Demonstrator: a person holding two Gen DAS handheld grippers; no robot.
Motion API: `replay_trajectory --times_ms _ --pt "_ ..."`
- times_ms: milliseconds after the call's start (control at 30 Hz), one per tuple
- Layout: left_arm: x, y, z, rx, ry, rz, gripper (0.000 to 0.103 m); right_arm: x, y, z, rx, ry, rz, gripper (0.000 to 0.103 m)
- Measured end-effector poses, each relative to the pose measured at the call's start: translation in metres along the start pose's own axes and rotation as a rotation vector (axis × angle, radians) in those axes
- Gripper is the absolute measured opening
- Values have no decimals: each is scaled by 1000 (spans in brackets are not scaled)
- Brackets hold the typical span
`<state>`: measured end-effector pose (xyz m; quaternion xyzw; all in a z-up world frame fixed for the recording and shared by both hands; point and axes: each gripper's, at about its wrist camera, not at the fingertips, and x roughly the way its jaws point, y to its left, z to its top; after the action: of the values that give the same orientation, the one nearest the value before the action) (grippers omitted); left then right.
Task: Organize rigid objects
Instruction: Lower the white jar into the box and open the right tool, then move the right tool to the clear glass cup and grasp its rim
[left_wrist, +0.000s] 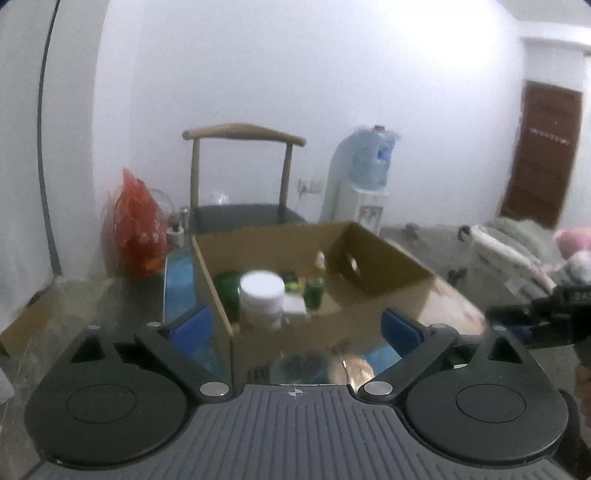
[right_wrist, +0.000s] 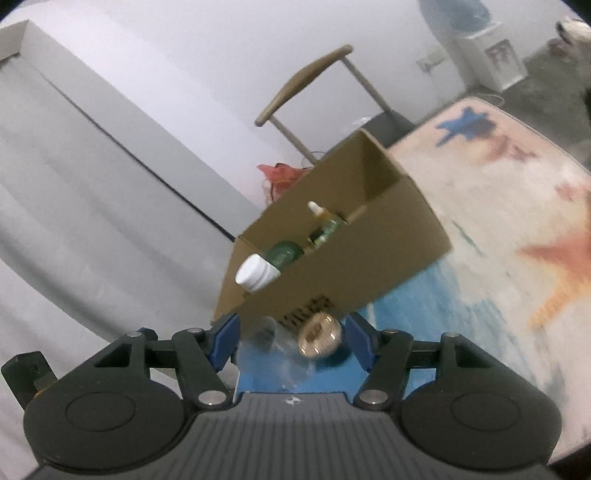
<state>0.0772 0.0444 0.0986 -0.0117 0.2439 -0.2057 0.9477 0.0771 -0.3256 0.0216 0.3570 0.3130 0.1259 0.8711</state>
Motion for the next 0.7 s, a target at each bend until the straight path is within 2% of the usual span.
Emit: replay_trajectory --times_ms 100,500,700 --pt "-1 -5 -11 -1 30 16 99 -5 -6 -11 7 4 -6 66" --pt "2 -9 -55 -24 120 56 99 9 -4 -50 -37 111 -15 67" --pt "6 -8 -65 -23 136 45 99 11 2 -52 -57 115 -28 73"
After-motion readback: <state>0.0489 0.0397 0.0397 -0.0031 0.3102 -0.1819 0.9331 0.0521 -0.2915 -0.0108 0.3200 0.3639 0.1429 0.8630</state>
